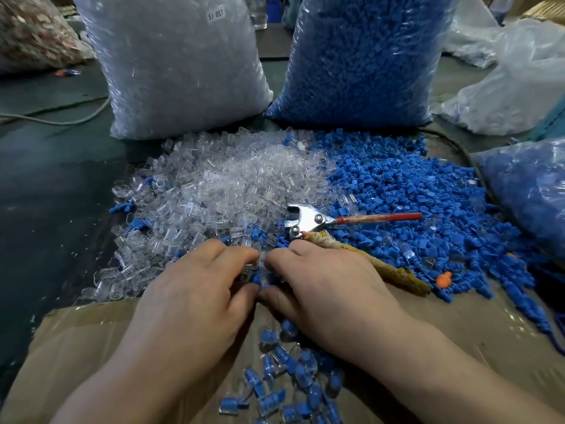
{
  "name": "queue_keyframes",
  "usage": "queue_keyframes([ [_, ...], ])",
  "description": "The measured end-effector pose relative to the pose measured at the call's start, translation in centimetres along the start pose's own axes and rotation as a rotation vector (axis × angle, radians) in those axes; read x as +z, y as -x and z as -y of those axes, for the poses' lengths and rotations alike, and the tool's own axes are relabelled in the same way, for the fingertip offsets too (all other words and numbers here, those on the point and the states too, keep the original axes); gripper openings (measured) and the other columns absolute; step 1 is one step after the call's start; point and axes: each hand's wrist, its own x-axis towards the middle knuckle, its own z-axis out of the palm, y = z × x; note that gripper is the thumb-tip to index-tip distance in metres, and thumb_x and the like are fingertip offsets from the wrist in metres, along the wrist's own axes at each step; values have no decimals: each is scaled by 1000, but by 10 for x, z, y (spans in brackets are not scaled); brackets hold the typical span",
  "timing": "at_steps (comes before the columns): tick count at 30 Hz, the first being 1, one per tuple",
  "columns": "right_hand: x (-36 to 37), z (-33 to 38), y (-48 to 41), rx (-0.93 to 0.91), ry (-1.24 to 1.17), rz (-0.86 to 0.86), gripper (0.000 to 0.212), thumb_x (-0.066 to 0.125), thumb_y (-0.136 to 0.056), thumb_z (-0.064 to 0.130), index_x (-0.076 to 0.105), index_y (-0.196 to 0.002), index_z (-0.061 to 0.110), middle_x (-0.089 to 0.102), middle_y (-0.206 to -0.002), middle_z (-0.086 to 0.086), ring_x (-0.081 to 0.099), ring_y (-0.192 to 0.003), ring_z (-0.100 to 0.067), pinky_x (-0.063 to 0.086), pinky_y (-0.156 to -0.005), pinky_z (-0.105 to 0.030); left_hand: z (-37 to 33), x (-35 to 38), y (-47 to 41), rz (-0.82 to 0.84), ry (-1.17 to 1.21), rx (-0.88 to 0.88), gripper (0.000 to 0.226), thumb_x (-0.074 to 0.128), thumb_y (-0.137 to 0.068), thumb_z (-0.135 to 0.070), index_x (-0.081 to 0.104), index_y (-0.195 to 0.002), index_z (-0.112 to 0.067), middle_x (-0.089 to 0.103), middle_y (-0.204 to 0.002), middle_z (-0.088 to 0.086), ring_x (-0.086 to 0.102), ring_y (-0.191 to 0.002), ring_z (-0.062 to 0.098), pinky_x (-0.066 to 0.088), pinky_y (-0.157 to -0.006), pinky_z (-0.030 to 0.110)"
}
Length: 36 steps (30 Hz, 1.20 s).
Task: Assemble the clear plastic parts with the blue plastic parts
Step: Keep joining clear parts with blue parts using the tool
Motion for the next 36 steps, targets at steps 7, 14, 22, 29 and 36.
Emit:
queue_keyframes([
  [7,0,-3,-1,-9,-75,-16,14,45,-96,38,54,-104,30,55,-86,10,55,-74,-17,27,-59,-30,-7,4,2,-39,76,28,38,49,-80,-56,55,-118,-51,55,-94,-30,50,-82,-9,34,-68,10],
  [14,0,-3,1,57,-145,-54,16,47,-92,42,38,-82,31,50,-75,12,47,-67,-11,32,-58,-33,-12,5,1,-106,99,27,23,55,-85,-46,69,-102,-38,59,-88,-19,59,-77,3,53,-65,30],
  [22,0,-9,5,187,-405,-145,12,52,-92,39,59,-102,38,61,-86,22,54,-87,5,45,-68,-13,-12,2,0,-183,114,-21,17,55,-89,-42,67,-99,-37,59,-82,-21,56,-71,-3,50,-62,24],
  [29,1,-9,6,235,-484,-157,8,53,-93,36,60,-98,36,63,-89,23,56,-90,5,46,-72,-16,-8,4,2,-134,24,-26,23,54,-85,-46,69,-100,-36,59,-90,-18,59,-77,5,45,-62,24],
  [36,-1,-10,6,293,-516,-135,15,59,-91,45,51,-103,42,58,-84,22,54,-78,5,41,-60,-15,-5,6,-1,-213,204,-82,15,53,-90,-43,67,-90,-38,59,-82,-21,56,-82,-6,40,-64,14],
])
